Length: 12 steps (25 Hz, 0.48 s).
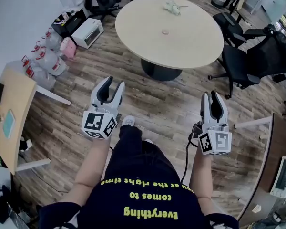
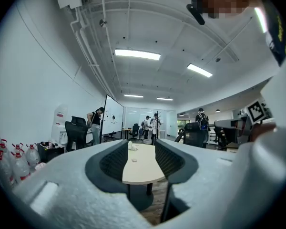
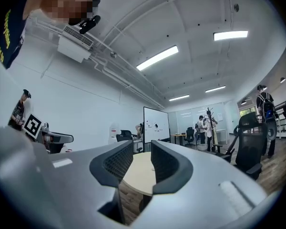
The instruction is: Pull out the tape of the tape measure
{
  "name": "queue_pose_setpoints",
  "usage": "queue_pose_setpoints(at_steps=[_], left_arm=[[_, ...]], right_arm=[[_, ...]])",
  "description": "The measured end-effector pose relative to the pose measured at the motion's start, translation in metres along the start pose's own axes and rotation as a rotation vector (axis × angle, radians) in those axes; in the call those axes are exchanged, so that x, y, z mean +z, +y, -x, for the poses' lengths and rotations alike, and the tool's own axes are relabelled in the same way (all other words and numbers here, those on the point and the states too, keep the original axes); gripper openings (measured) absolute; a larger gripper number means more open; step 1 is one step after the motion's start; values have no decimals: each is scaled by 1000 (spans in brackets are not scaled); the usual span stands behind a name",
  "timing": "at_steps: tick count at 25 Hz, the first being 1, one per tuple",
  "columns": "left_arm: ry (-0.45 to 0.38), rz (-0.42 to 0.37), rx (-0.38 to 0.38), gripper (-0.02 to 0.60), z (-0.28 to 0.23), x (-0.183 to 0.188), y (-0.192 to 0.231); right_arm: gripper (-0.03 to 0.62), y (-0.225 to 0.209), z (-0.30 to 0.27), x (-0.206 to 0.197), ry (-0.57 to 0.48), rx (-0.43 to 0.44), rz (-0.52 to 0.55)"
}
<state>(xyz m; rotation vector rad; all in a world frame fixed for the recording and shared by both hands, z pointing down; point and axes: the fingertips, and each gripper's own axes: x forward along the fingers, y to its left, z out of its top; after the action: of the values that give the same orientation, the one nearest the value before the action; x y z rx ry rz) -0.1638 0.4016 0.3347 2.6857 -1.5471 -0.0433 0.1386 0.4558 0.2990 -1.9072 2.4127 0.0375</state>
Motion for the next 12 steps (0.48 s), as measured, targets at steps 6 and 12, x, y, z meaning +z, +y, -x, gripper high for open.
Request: queue_pose_setpoints(at_steps=[6, 12], left_arm=[[20, 3, 26, 249, -17, -6, 16], [13, 11, 26, 272, -58, -5, 38]], right_arm=[[180, -1, -24, -5, 11, 13, -12], [230, -12, -60, -6, 10, 2, -20]])
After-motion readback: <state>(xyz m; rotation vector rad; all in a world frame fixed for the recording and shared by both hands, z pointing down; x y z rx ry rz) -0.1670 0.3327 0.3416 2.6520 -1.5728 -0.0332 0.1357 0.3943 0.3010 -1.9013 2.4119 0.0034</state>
